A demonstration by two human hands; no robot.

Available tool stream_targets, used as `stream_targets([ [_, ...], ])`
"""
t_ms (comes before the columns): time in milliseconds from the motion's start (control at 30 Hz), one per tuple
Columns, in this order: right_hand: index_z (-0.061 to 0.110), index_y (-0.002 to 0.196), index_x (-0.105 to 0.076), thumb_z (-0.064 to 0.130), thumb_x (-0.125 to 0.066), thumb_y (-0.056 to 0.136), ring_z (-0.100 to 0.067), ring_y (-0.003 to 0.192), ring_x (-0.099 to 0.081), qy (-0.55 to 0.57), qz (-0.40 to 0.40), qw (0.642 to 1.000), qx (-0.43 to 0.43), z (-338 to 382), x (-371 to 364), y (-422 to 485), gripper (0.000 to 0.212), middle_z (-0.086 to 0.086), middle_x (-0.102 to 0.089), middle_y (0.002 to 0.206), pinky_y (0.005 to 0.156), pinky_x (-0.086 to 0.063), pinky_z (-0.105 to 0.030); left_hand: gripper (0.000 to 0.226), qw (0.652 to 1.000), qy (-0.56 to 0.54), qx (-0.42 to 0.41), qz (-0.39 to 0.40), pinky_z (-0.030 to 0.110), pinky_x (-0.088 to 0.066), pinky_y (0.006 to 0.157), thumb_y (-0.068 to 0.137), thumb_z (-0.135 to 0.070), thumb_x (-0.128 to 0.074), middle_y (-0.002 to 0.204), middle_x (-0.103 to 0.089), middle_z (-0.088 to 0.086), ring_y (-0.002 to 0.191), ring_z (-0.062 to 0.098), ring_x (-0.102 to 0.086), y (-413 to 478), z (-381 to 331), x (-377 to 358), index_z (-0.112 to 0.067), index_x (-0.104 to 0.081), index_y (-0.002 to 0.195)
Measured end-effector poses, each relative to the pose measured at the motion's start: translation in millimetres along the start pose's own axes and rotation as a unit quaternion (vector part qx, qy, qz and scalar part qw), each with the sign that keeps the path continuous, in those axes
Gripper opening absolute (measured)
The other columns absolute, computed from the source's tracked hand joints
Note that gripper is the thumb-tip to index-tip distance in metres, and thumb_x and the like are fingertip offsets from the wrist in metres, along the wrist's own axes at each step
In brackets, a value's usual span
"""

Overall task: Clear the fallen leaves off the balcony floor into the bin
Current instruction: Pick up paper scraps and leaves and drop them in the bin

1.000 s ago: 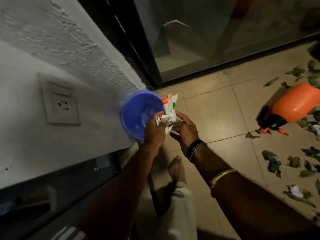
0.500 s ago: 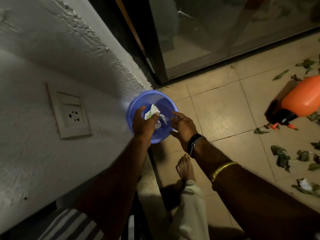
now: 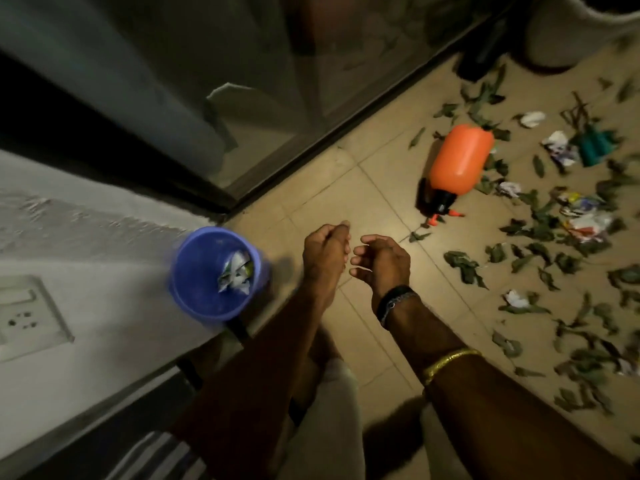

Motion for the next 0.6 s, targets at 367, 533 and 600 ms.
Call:
stream_targets([
  [367,0.008,0.087,-0.066,0.009,-0.057,0.092,-0.014,0.050,-0.055,0.104,-0.129,0.986,0.026,78.4,251.4,29.7,0.011,-0.009,-0.064,0.071,0.044,-0.046,-0.024,0.020,0.984,0.070,0.034,0.160,0.022,-0.036,0.045,0.095,-0.026,-0.062,0.060,-0.054,-0.001,0.050,0.012,-0.045,-84.3,15.4,-263.5,-0.011,-0.059,0.083],
  [533,0.010,0.085,-0.068,0.008,-0.059,0.092,-0.016,0.052,-0.056,0.123,-0.175,0.977,0.016,93.4,367.5,39.4,0.011,-0.007,-0.064,0.069,0.044,-0.046,-0.025,0.014,0.971,0.109,0.069,0.201,0.027,-0.043,0.051,0.094,-0.019,-0.063,0.075,-0.061,0.012,0.064,0.021,-0.055,-121.0,38.9,-369.2,-0.007,-0.062,0.088],
  [600,0.009,0.087,-0.069,0.007,-0.060,0.091,-0.017,0.052,-0.057,0.120,-0.199,0.973,0.014,97.4,409.8,47.7,0.010,-0.008,-0.064,0.071,0.046,-0.048,-0.027,0.009,0.964,0.132,0.080,0.217,0.031,-0.050,0.058,0.093,-0.016,-0.061,0.079,-0.064,0.012,0.072,0.025,-0.059,-130.4,48.4,-406.8,-0.008,-0.064,0.090],
])
Point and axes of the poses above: each hand's wrist, its own y-axis towards the middle knuckle, its own x-axis out of the back of the hand, z = x × y, the point moved 8 cm from there along y, towards the middle knuckle
